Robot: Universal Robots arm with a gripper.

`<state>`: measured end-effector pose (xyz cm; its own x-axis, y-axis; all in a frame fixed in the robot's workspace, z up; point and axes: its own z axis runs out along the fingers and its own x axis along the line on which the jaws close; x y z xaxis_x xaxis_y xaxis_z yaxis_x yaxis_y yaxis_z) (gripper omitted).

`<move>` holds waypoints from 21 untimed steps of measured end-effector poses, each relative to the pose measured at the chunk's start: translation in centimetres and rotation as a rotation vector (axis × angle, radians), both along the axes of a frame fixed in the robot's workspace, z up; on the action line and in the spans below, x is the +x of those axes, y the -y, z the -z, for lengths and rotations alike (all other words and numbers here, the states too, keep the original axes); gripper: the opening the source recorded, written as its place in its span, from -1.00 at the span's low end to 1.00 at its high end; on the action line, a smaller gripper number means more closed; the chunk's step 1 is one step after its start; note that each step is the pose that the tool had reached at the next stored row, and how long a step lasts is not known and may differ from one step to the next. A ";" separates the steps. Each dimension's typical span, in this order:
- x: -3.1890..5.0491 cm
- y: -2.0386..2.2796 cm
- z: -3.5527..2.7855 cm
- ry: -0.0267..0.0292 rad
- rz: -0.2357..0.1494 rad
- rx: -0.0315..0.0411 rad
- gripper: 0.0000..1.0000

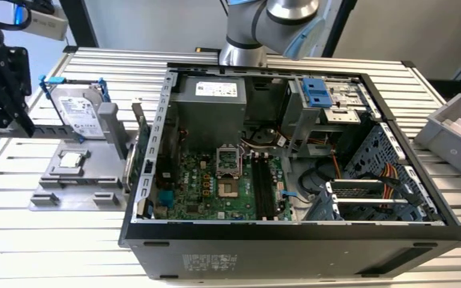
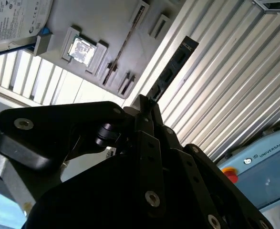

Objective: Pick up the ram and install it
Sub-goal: 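Pick up the ram and move it above insertion slot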

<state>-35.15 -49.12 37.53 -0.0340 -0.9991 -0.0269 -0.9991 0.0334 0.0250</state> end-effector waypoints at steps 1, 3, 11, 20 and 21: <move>0.00 0.00 -0.32 -0.0001 0.000 0.0000 -1.00; 0.01 0.00 -0.96 -0.0001 0.000 0.0000 -1.00; 0.15 -0.01 -2.30 -0.0002 0.000 -0.0005 -1.00; 1.02 0.00 -2.29 -0.0003 0.000 -0.0004 -1.00; 1.03 0.00 -2.30 -0.0003 0.000 -0.0004 -1.00</move>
<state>-34.13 -49.12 39.83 -0.0340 -0.9991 -0.0265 -0.9991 0.0334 0.0253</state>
